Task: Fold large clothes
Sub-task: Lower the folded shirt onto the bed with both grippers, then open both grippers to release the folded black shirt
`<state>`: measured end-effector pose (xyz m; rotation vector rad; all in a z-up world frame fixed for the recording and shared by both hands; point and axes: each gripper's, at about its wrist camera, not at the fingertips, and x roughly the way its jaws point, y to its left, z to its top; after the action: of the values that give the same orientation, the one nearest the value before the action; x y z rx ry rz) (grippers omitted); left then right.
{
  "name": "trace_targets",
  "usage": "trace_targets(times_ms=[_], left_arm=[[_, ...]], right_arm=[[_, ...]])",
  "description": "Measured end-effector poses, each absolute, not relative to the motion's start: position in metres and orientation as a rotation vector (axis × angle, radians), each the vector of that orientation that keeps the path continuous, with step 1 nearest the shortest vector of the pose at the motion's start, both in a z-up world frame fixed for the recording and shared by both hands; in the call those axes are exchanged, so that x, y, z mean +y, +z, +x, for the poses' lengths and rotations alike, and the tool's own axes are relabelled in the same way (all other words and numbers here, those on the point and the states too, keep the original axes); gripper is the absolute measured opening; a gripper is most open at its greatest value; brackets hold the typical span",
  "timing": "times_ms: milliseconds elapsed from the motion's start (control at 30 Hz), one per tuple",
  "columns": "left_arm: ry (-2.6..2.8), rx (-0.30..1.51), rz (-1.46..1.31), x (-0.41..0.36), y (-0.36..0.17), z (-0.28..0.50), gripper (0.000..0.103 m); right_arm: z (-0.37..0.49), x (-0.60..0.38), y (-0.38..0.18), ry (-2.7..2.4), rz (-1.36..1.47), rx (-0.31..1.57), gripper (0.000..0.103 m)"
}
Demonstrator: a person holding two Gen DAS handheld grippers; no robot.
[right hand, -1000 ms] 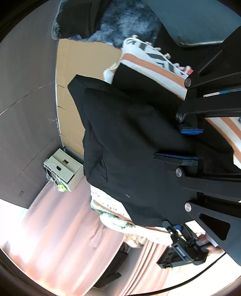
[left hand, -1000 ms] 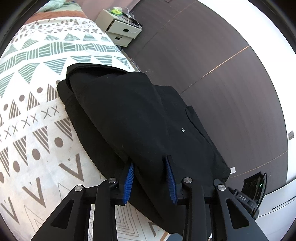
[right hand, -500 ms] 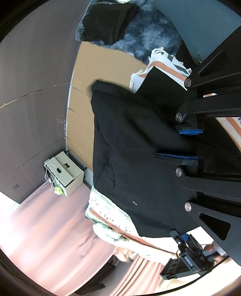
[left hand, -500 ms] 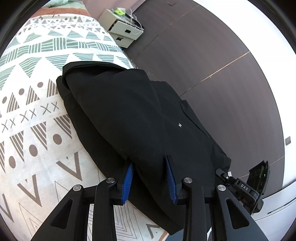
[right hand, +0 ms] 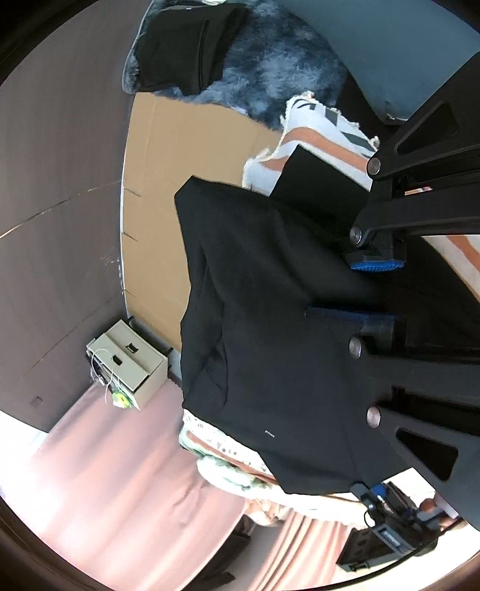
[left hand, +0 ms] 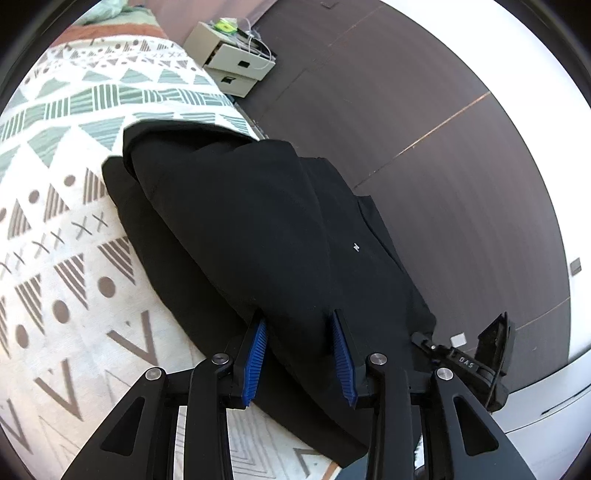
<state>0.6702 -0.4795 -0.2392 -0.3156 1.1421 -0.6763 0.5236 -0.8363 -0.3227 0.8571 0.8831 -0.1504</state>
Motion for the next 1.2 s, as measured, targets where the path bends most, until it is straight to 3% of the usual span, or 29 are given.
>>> trace_targets(times_ms=[100, 300, 433, 600, 700, 833, 1200], left_arm=[[-0.640, 1.127, -0.309, -0.470, -0.230, 0.670, 0.053], [-0.597, 1.052, -0.302, -0.447, -0.196, 0.661, 0.080], [-0.584, 1.024, -0.262, -0.437, -0.174, 0.643, 0.082], [-0.583, 0.979, -0.185, -0.426, -0.147, 0.613, 0.091], [-0.563, 0.943, -0.146, -0.418, -0.127, 0.591, 0.100], [-0.543, 0.897, -0.111, -0.406, -0.098, 0.564, 0.102], [-0.524, 0.785, -0.041, -0.368, -0.031, 0.479, 0.103]], right_arm=[[0.514, -0.831, -0.313, -0.182, 0.809, 0.908, 0.050], [0.489, -0.817, -0.292, -0.149, 0.785, 0.905, 0.053], [0.473, -0.800, -0.275, -0.109, 0.767, 0.894, 0.057], [0.452, -0.783, -0.243, -0.098, 0.711, 0.860, 0.083], [0.439, -0.776, -0.225, -0.103, 0.683, 0.843, 0.088], [0.422, -0.769, -0.209, -0.086, 0.691, 0.819, 0.101], [0.373, -0.735, -0.170, -0.068, 0.654, 0.746, 0.103]])
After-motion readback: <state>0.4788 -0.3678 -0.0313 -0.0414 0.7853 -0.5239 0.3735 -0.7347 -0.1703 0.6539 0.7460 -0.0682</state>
